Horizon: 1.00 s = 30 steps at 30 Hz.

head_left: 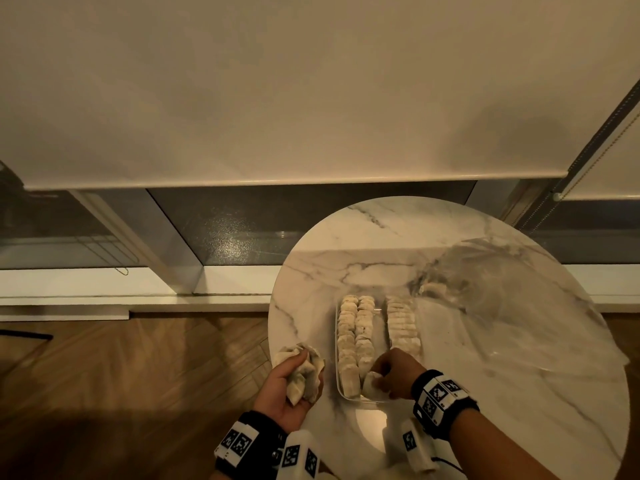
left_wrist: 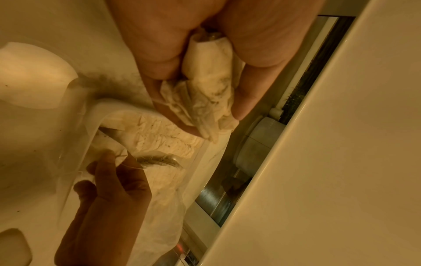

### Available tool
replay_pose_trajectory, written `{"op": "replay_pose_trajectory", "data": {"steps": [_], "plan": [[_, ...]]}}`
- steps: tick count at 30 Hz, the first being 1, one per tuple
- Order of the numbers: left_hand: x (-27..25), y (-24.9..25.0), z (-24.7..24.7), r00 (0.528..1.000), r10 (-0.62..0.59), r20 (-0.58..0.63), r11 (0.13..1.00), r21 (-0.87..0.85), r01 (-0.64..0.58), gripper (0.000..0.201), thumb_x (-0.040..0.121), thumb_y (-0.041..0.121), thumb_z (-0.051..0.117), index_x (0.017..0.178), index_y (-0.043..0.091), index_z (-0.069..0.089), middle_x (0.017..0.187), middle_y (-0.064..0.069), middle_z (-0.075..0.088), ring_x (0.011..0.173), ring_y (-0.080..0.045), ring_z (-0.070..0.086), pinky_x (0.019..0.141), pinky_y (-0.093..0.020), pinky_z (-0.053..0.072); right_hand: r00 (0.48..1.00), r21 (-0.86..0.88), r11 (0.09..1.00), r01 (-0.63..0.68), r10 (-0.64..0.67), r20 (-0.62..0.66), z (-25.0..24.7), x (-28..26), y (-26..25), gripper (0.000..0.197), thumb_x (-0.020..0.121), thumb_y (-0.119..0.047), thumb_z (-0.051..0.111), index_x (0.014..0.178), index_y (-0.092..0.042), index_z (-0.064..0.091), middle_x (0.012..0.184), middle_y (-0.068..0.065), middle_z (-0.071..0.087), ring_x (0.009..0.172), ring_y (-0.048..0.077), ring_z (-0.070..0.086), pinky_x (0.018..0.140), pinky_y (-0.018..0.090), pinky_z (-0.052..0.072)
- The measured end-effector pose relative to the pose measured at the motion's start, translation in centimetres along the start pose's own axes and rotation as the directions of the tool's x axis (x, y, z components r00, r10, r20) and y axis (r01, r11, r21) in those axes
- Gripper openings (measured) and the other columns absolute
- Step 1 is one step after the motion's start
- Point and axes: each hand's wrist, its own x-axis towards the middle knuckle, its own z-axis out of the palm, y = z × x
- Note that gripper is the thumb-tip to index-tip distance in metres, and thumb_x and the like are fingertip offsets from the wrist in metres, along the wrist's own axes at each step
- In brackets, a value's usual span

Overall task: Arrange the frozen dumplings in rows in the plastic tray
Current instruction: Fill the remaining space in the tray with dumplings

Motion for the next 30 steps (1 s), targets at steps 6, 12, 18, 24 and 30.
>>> {"op": "replay_pose_trajectory", "data": {"steps": [6,12,18,24,30], "plan": [[-0.1,0.0,-0.2,0.999,0.039,0.002,0.999,-0.035,-0.038,0.006,0.081,0.014,0.063,0.084,0.009,0.065,0.077,-0.013,0.069,0.067,-0.023,0.070,0.054,-0.029,0.057,0.995,-0.044,0.999,-0.030,0.026,-0.099,0.4,1.2,-0.7,0.016,0.081,-0.021,0.075,0.090,-0.027,0.064,0.099,-0.002,0.065,0.087,0.013,0.063,0.064,0.016,0.051],[0.1,-0.1,-0.5,0.999,0.036,-0.015,0.999,-0.031,-0.036,0.008,0.081,0.015,0.064,0.086,0.009,0.065,0.082,-0.015,0.067,0.061,-0.023,0.069,0.052,-0.029,0.056,0.992,-0.019,0.999,-0.031,0.029,-0.119,0.8,1.5,-0.8,0.020,0.080,-0.018,0.075,0.096,-0.024,0.066,0.101,-0.002,0.063,0.088,0.012,0.060,0.058,0.011,0.041],[0.6,-0.5,-0.7,0.999,0.026,-0.039,1.000,-0.008,-0.027,0.009,0.079,0.015,0.067,0.086,0.010,0.067,0.083,-0.014,0.069,0.070,-0.023,0.069,0.056,-0.029,0.057,0.985,0.027,1.000,0.002,0.002,-0.172,0.6,1.2,-0.5,0.027,0.076,-0.017,0.080,0.098,-0.024,0.067,0.097,-0.002,0.063,0.086,0.015,0.065,0.076,0.025,0.057],[0.6,-0.6,-0.4,1.000,0.001,-0.021,1.000,-0.002,-0.001,0.008,0.078,0.014,0.067,0.084,0.010,0.067,0.080,-0.014,0.069,0.073,-0.024,0.063,0.053,-0.029,0.056,0.971,0.038,0.999,0.007,0.002,-0.240,0.4,0.7,-0.2,0.025,0.078,-0.014,0.077,0.099,-0.023,0.068,0.089,-0.005,0.064,0.082,0.010,0.062,0.067,0.015,0.049],[0.7,-0.5,-0.3,0.999,-0.001,-0.041,0.999,0.035,0.003,0.014,0.078,0.015,0.067,0.091,0.009,0.065,0.085,-0.015,0.068,0.066,-0.024,0.067,0.051,-0.029,0.056,0.969,0.098,0.995,0.026,-0.001,-0.247,0.6,0.7,-0.6,0.020,0.080,-0.013,0.075,0.097,-0.022,0.069,0.089,-0.004,0.066,0.078,0.007,0.060,0.062,0.012,0.044]]}}
